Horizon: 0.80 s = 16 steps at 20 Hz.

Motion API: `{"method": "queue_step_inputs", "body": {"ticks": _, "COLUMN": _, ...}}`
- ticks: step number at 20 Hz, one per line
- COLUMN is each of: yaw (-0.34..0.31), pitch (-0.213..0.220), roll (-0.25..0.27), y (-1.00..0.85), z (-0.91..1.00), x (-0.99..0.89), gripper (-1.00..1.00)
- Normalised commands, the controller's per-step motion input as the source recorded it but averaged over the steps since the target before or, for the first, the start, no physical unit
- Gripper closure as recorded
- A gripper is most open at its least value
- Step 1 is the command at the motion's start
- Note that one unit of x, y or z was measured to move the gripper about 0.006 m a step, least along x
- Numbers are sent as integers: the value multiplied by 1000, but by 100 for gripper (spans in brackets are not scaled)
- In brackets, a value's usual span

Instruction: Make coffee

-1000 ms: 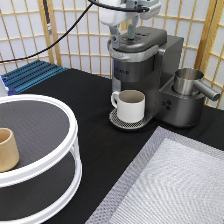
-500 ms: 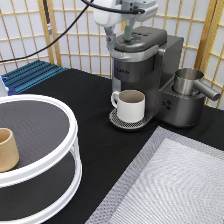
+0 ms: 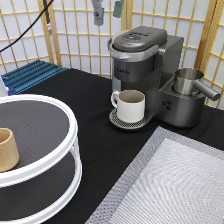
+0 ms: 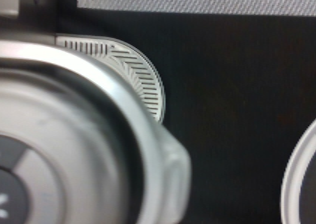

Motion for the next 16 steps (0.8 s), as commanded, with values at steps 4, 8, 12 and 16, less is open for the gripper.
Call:
{"method": "queue_step_inputs", "body": {"ticks": 4, "yaw": 23, "pitch": -6, "roll": 129, "y": -917, "z": -567, "x": -134, "gripper": -100}}
{"method": "queue_step_inputs", "body": {"ticks": 8, "yaw": 1, "pitch": -227, "roll": -32, "y": -439, "z": -549, "x": -652, "gripper": -100}}
{"method": "queue_step_inputs", "body": {"ticks": 12, "yaw": 0, "pitch": -322, "roll": -153, "y": 28, "z": -334, "x": -794, "gripper": -100}}
{"method": "queue_step_inputs", "body": {"ticks": 16, "yaw": 2, "pitch": -375, "roll": -159, "y": 186, "z": -51, "x": -560, "gripper": -100}}
